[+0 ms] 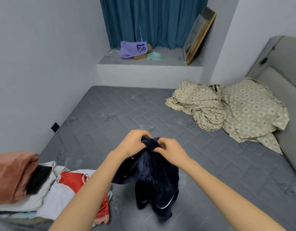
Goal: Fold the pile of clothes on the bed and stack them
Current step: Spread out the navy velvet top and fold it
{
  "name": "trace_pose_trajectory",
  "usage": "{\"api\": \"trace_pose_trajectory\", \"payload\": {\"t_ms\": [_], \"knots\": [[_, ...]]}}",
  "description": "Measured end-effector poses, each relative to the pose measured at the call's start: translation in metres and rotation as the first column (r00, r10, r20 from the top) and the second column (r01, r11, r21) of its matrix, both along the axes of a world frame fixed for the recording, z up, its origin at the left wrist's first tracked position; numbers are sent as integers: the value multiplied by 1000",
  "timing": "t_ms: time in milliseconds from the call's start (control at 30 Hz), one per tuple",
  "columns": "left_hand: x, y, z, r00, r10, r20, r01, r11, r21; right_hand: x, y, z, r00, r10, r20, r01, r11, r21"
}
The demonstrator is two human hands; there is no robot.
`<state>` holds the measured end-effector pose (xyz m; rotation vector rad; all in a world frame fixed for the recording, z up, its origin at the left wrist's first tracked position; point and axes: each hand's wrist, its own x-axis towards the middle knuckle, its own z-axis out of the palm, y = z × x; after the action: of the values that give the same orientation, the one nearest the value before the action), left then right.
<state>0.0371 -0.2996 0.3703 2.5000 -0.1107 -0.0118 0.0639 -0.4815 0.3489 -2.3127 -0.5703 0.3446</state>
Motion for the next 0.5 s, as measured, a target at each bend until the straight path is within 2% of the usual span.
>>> {"api": "trace_pose_trajectory", "payload": {"t_ms": [67, 167, 300, 433, 500], "knots": [[1, 7, 0, 1000, -21, 14, 22, 997, -68, 4, 4, 0, 998, -49, -29, 50, 997, 57], [-2, 29, -5, 999, -49, 23, 52, 988, -148, 9, 14, 6, 980, -114, -164, 149, 964, 222], [-12, 78, -27, 995, -57, -78, 50, 995, -90, 12, 33, 33, 905, -133, -403, 336, 805, 489], [-20, 109, -45, 988, 20, -152, -47, 984, -174, 14, 46, 54, 900, -54, -432, 321, 752, 576], [-13, 118, -42, 985, 96, -143, -120, 978, -172, 13, 45, 55, 904, -87, -418, 335, 751, 569]]}}
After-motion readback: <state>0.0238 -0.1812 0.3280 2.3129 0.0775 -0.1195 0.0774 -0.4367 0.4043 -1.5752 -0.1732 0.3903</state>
